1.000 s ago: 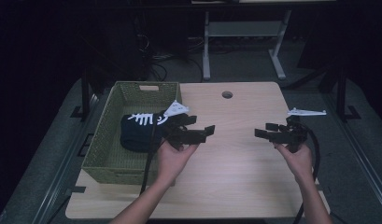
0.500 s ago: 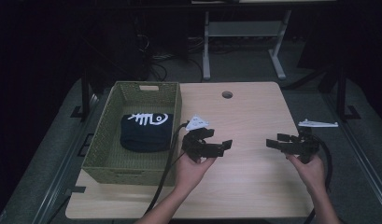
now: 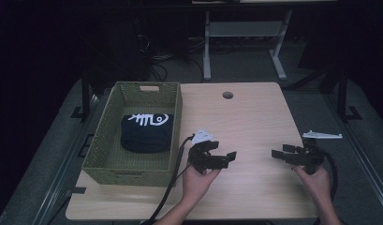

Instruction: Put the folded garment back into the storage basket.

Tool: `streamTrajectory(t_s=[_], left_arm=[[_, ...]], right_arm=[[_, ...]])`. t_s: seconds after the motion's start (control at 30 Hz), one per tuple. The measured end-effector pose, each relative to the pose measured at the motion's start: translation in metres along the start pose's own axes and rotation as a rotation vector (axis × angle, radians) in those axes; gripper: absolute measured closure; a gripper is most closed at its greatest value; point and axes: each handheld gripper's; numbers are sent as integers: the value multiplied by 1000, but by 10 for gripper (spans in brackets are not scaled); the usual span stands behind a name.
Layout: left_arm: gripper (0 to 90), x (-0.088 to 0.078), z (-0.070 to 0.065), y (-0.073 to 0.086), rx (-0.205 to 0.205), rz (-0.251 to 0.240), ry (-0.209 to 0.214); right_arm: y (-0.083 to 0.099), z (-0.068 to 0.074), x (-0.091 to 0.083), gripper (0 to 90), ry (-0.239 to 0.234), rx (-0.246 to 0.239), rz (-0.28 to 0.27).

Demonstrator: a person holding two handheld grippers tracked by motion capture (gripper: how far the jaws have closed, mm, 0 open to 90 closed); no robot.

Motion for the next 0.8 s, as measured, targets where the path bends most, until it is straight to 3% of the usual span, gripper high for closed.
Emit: streamTrajectory(t_s=[0.4,0.43,0.6,0.8], left_arm=[[198,0,6,21,14,-1,-9],[199,-2,6,24,41,9,-9],[199,-11,7,35,97,42,-5],[200,-23,10,49,123,68,7]], right_arm=[[21,2,-13,211,35,3,-11],[23,3,-14,211,36,5,-11],[30,5,-18,211,47,1,-13],[35,9,-21,211,46,2,-18]])
Point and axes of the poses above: each handheld gripper's, and its own axes: x roughly forward along the jaws, y roughly out of its underside, z roughly to its left, and after that the axes turned 12 degrees about -x, right-handed
